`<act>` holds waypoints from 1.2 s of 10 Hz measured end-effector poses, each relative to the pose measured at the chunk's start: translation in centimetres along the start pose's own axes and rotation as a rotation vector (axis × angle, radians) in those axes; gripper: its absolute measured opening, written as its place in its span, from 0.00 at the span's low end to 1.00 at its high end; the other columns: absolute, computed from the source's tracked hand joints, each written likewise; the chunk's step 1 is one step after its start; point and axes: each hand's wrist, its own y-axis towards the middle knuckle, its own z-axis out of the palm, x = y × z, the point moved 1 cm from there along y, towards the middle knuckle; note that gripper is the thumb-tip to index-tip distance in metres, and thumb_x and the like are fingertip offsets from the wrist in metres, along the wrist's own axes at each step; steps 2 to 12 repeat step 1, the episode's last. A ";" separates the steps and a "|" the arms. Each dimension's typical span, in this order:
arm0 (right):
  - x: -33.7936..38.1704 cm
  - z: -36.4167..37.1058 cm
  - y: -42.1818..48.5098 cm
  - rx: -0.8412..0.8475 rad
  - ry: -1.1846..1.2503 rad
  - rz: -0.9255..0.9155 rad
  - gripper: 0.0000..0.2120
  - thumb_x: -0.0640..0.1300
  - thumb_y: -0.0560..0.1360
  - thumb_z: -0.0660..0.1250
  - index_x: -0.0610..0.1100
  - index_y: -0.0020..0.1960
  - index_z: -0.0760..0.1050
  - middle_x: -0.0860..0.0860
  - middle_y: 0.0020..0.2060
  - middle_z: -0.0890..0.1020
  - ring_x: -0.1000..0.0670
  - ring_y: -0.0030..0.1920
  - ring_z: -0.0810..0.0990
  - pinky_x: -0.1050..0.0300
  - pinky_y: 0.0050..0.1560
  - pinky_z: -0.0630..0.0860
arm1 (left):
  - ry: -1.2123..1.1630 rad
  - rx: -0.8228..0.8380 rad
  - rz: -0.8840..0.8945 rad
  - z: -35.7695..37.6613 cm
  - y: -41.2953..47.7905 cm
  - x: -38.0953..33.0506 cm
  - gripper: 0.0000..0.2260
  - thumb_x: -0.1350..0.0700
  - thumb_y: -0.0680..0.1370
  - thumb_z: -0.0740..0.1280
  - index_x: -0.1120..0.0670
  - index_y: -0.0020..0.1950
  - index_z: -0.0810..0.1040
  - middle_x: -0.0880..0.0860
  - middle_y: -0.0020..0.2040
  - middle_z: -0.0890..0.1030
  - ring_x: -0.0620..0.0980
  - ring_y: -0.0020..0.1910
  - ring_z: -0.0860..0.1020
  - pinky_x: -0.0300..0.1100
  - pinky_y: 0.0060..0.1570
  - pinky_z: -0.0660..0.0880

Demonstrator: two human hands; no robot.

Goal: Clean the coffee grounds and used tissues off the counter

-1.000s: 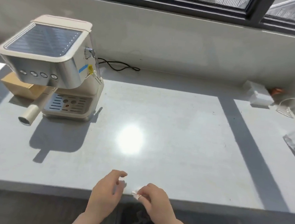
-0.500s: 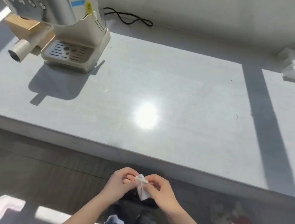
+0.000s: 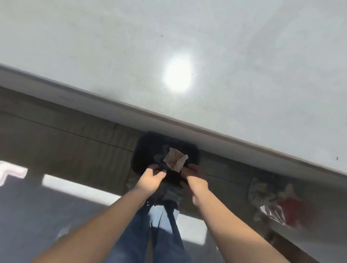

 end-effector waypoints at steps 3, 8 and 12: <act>-1.7 0.1 1.0 -0.031 0.043 0.064 0.18 0.35 0.77 0.64 0.40 0.66 0.70 0.38 0.60 0.77 0.39 0.62 0.77 0.44 0.62 0.76 | 0.036 -0.019 0.006 -0.5 0.3 1.5 0.22 0.53 0.79 0.63 0.56 0.73 0.64 0.56 0.70 0.71 0.54 0.68 0.70 0.48 0.70 0.64; -1.7 0.1 1.0 -0.031 0.043 0.064 0.18 0.35 0.77 0.64 0.40 0.66 0.70 0.38 0.60 0.77 0.39 0.62 0.77 0.44 0.62 0.76 | 0.036 -0.019 0.006 -0.5 0.3 1.5 0.22 0.53 0.79 0.63 0.56 0.73 0.64 0.56 0.70 0.71 0.54 0.68 0.70 0.48 0.70 0.64; -1.7 0.1 1.0 -0.031 0.043 0.064 0.18 0.35 0.77 0.64 0.40 0.66 0.70 0.38 0.60 0.77 0.39 0.62 0.77 0.44 0.62 0.76 | 0.036 -0.019 0.006 -0.5 0.3 1.5 0.22 0.53 0.79 0.63 0.56 0.73 0.64 0.56 0.70 0.71 0.54 0.68 0.70 0.48 0.70 0.64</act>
